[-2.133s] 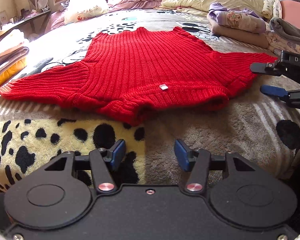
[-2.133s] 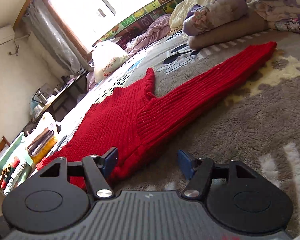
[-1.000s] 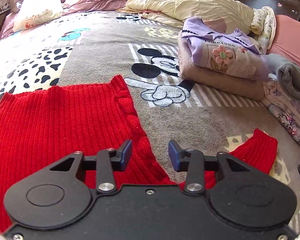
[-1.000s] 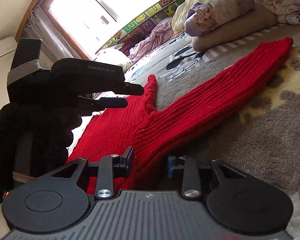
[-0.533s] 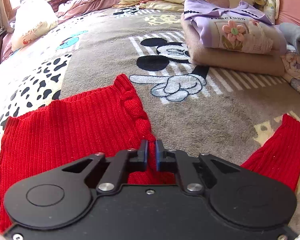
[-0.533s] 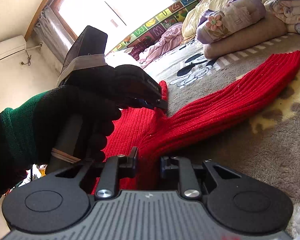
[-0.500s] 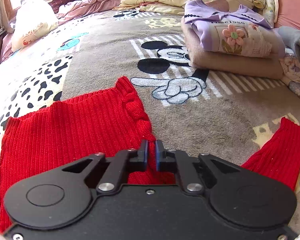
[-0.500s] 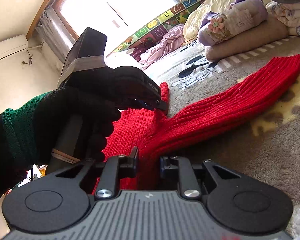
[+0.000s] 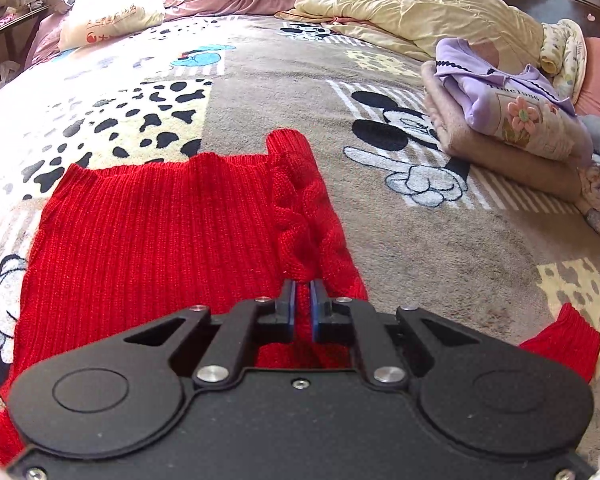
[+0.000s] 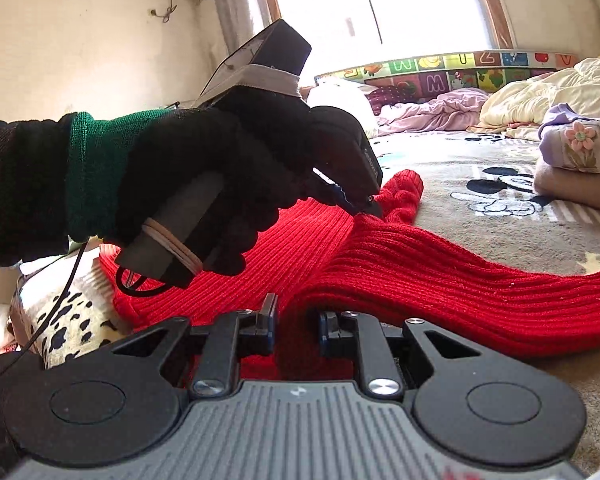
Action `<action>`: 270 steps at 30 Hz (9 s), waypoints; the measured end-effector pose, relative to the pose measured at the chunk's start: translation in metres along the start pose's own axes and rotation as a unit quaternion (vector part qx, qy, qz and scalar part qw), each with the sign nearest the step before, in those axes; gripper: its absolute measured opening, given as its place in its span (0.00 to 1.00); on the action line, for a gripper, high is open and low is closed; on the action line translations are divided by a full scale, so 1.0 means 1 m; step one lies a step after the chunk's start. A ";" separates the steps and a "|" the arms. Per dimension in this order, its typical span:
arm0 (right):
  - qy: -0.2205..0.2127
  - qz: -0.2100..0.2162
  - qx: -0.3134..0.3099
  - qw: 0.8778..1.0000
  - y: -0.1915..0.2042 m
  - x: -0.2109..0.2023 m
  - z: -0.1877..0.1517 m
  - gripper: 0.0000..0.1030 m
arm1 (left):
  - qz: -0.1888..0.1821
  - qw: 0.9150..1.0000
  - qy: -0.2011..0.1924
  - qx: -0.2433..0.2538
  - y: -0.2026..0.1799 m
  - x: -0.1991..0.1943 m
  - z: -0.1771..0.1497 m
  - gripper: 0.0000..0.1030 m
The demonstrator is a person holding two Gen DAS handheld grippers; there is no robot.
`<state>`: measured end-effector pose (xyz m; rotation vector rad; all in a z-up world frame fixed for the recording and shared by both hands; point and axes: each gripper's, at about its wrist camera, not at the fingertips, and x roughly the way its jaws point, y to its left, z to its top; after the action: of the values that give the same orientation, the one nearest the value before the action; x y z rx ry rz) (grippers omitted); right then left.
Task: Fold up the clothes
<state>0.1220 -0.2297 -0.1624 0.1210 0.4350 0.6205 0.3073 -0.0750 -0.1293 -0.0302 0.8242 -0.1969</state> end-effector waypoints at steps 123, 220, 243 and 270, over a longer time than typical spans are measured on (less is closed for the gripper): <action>0.064 0.006 -0.094 0.994 0.030 -0.013 -0.012 0.58 | -0.119 0.987 -0.052 0.095 0.000 -0.067 -0.094 0.25; -0.077 0.004 0.412 0.908 -0.042 -0.073 -0.020 0.68 | -0.074 0.909 -0.214 0.349 -0.058 -0.106 -0.166 0.54; -0.022 -0.015 0.421 0.907 -0.067 -0.009 -0.021 0.63 | -0.128 0.950 -0.201 -0.201 0.164 -0.126 -0.093 0.37; -0.031 0.028 0.316 0.948 -0.085 0.028 -0.004 0.51 | -0.080 0.993 -0.067 0.052 0.091 0.000 -0.003 0.35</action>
<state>0.1862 -0.2824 -0.1958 0.7647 0.5597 0.5116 0.3199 0.0145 -0.1400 -0.0120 0.6765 -0.3842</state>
